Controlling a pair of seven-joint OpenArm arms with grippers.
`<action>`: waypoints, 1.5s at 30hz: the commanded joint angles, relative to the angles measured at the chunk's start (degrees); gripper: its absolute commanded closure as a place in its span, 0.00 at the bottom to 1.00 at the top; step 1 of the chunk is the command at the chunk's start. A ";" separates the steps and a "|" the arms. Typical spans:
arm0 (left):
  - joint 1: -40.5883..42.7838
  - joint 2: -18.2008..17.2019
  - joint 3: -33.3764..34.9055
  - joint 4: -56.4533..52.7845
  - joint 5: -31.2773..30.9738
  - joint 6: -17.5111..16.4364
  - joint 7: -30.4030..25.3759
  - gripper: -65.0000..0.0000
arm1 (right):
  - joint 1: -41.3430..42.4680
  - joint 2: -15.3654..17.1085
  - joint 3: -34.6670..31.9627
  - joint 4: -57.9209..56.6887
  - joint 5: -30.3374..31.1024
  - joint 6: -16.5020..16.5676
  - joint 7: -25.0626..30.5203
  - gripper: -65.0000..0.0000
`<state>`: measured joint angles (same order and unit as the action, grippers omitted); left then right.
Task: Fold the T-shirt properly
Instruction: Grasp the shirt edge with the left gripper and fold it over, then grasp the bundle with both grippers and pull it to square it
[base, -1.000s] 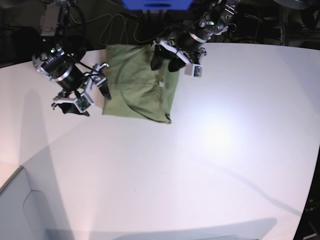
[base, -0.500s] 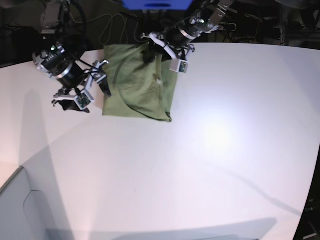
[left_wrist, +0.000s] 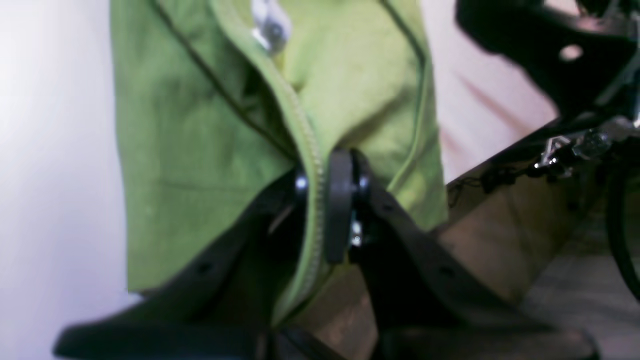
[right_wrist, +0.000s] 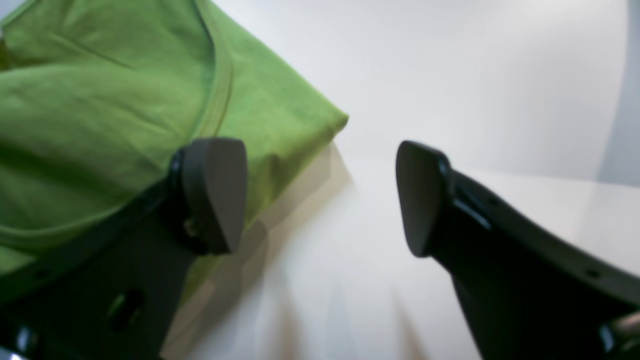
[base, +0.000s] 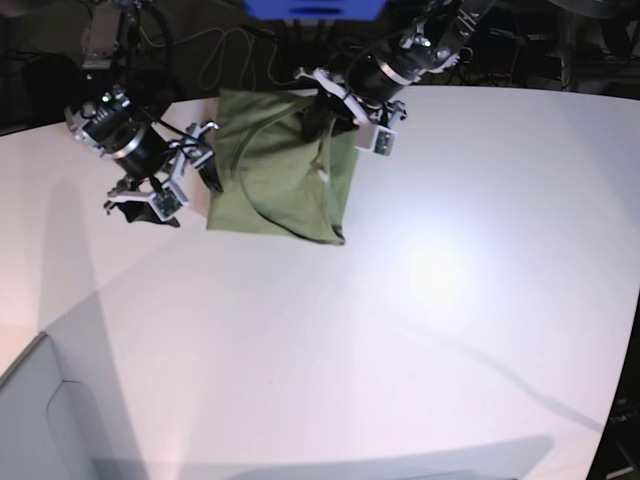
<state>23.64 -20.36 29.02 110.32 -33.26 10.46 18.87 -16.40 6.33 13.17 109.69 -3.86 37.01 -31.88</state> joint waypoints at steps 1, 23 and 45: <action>-0.47 -0.52 -0.05 1.19 -0.37 -0.48 -1.16 1.00 | 0.27 0.22 0.06 1.21 0.82 0.39 1.42 0.32; -2.50 -0.52 -6.38 -7.33 -0.46 -0.83 -0.98 1.00 | -8.43 -4.44 -4.69 9.74 1.09 0.66 1.68 0.52; -2.58 -0.70 -11.12 -6.89 -0.46 -0.92 -0.81 1.00 | -7.73 -4.35 -14.18 -5.38 0.91 0.66 1.94 1.00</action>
<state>21.12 -20.82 18.17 102.15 -33.67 9.85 19.31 -24.38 1.89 -0.95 103.53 -3.75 37.01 -30.70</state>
